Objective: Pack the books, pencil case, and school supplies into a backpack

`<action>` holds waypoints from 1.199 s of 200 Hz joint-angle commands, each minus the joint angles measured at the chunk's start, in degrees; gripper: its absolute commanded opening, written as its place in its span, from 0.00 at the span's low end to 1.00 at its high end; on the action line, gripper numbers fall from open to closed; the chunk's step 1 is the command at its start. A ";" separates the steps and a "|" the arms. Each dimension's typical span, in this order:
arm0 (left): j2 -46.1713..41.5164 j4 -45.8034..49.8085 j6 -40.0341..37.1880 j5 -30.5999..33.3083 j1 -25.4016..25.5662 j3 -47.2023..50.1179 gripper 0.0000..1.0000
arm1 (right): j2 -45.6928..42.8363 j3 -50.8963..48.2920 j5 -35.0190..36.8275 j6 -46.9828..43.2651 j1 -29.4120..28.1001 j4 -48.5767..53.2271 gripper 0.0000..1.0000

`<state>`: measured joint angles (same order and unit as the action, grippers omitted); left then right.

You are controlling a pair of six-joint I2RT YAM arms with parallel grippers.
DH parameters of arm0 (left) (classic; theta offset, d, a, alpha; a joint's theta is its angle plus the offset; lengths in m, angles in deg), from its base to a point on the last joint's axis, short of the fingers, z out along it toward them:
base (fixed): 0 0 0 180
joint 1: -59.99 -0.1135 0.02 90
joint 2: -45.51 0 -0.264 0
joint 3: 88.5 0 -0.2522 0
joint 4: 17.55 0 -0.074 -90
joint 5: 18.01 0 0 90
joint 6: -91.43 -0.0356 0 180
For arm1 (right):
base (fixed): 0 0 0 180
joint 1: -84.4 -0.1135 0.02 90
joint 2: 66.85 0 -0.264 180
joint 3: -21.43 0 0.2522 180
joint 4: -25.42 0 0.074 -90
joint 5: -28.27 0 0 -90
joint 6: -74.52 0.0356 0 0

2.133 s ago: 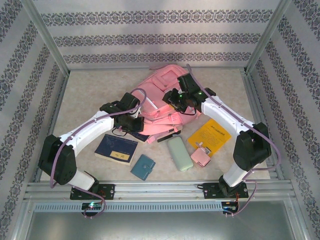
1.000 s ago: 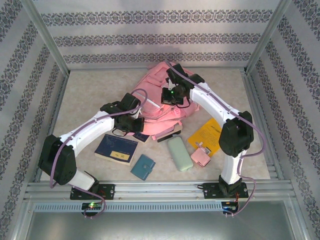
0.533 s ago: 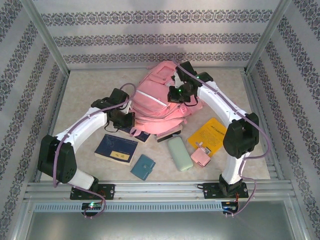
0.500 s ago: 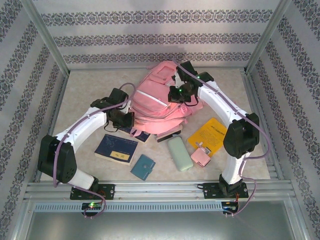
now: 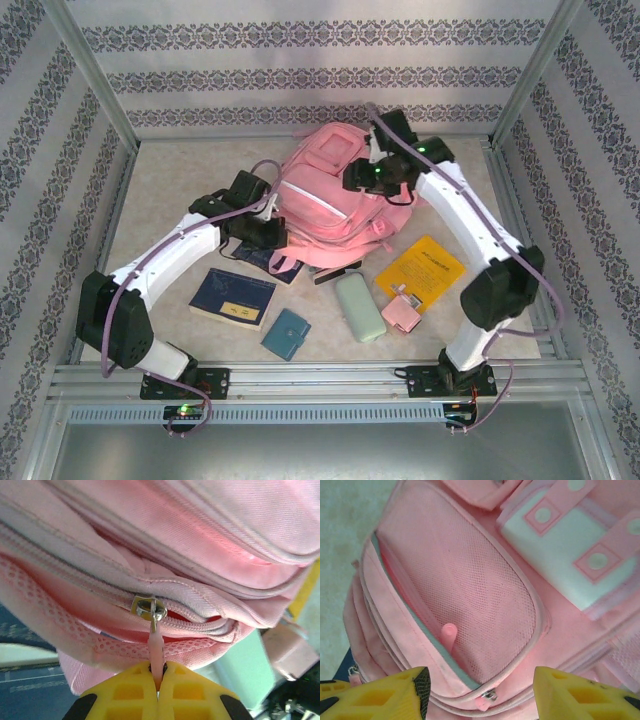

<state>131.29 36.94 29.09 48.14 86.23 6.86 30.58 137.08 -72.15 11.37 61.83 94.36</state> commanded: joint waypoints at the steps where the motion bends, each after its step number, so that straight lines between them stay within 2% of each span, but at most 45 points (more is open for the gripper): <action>1: -1.78 -5.09 3.65 -2.74 1.19 -4.04 0.00 | -5.08 -1.54 1.11 3.09 1.14 4.01 0.58; 47: 3.17 -4.21 3.95 -3.43 6.48 -12.80 0.00 | -12.35 -6.85 -0.53 13.32 3.79 7.12 0.59; 81: 8.21 -1.15 0.37 -2.47 11.91 -18.13 0.00 | -19.81 -20.55 -11.86 26.71 12.18 0.67 0.59; 115: 12.40 4.27 -4.48 -0.55 15.91 -22.73 0.00 | -22.49 -28.28 -17.01 32.37 13.02 -1.70 0.61; 150: 13.87 4.32 -5.18 -0.18 16.90 -23.76 0.00 | -25.88 -38.05 -22.69 42.54 14.40 -7.41 0.63; 181: 14.63 4.46 -5.86 -0.54 17.03 -24.87 0.00 | -27.80 -44.44 -21.94 50.46 14.31 -16.63 0.63; 211: 15.12 4.88 -6.54 -1.00 17.18 -25.52 0.00 | -27.29 -46.72 -19.65 53.02 14.40 -22.78 0.58; 240: 15.21 4.91 -6.92 -1.34 17.35 -25.48 0.00 | -25.83 -46.38 -17.79 52.61 14.57 -24.36 0.52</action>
<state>146.87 42.34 24.33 47.61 102.75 -16.26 3.93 90.98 -92.17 62.02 76.04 74.80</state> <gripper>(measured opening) 0.050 0.531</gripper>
